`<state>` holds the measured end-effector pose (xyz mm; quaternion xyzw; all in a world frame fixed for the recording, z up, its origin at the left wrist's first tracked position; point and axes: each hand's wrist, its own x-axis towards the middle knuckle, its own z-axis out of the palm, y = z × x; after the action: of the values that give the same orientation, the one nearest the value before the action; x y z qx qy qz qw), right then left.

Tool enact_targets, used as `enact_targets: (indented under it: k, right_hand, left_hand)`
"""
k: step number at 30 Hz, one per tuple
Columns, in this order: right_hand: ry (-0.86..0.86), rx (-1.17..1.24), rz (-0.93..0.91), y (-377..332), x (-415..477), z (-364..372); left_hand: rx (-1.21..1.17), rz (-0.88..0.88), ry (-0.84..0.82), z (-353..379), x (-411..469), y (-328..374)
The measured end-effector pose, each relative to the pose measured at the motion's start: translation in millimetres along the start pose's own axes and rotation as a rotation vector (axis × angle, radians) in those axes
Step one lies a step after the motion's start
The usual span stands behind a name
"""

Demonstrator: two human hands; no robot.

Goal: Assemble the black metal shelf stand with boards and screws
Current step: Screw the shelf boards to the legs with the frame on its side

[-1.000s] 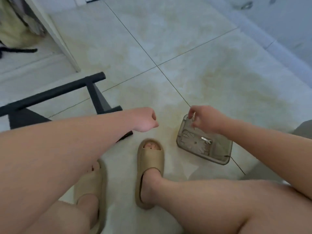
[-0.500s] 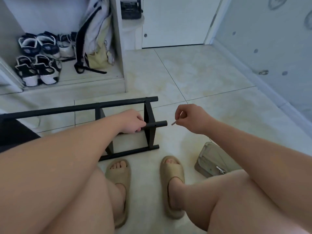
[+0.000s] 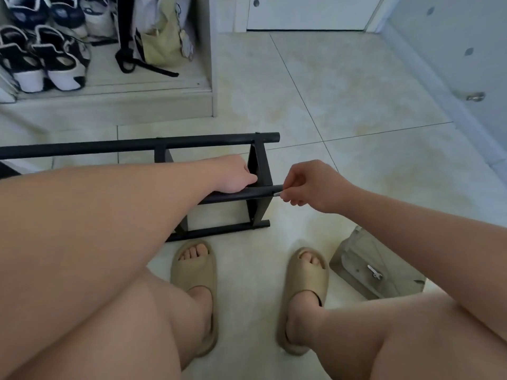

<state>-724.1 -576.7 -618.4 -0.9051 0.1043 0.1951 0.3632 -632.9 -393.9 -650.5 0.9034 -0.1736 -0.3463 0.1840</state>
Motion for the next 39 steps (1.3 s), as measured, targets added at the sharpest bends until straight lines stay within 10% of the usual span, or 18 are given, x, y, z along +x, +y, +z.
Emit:
enact_targets:
  k: [39]
  right_hand:
    - [0.02, -0.339, -0.229, 26.7, 25.6, 30.1]
  left_hand:
    - [-0.454, -0.136, -0.224, 23.4, 41.2, 10.5]
